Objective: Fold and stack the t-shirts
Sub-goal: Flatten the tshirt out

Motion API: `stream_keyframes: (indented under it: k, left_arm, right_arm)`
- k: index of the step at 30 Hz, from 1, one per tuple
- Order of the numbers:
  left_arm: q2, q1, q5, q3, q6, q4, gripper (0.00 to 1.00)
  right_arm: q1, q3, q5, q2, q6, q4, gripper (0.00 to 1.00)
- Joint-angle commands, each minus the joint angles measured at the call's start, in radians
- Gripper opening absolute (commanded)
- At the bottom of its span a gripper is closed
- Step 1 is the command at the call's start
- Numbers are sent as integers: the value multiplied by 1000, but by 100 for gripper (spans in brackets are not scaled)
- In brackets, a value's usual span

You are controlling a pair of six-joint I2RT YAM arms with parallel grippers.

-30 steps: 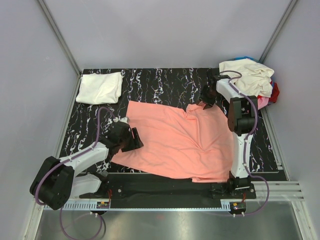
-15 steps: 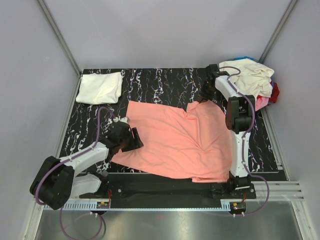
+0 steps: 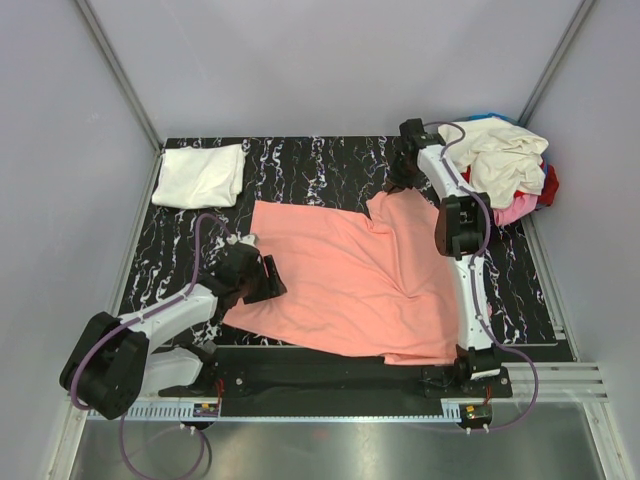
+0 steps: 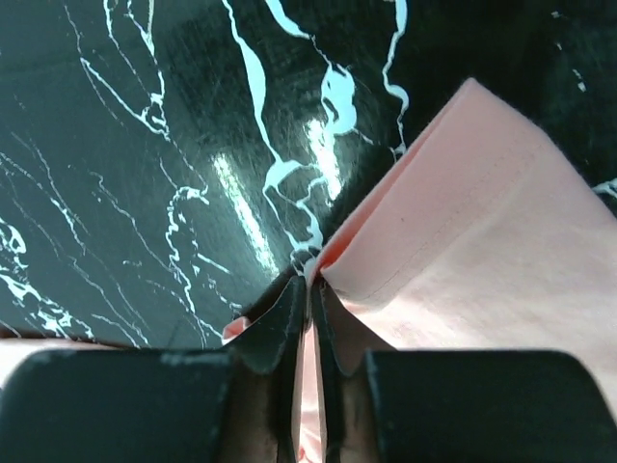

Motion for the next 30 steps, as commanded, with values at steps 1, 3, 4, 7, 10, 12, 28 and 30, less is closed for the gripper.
stream_keyframes:
  k: [1,3,4,7,10,12,28,30]
  left_arm:
    - [19,-3,12,-3,1,8,61]
    - [18,-3,9,-4,-1,10,61]
    - [14,-3,7,-6,-2,11,61]
    - [-8,-3,-17,-15,-30,2,56]
    - [-67,-3,-98,-33,-92,-43,50]
    - [-143,-3,-171,-52,-136,-88,51]
    - [-172,-6,-252,285,59,-223,78]
    - [-84,-5,-225,357,94,-203,80]
  right_arm:
    - [8,118,-8,40,-21,-17,14]
    - [8,162,-5,66,-27,-8,21]
    - [10,194,4,71,-30,3,27]
    - [8,245,32,77,-32,43,27]
    - [8,258,81,71,-21,94,35]
    - [8,262,96,57,-30,111,57]
    - [5,-592,221,-621,-29,145,68]
    - [5,-687,194,-638,-37,117,69]
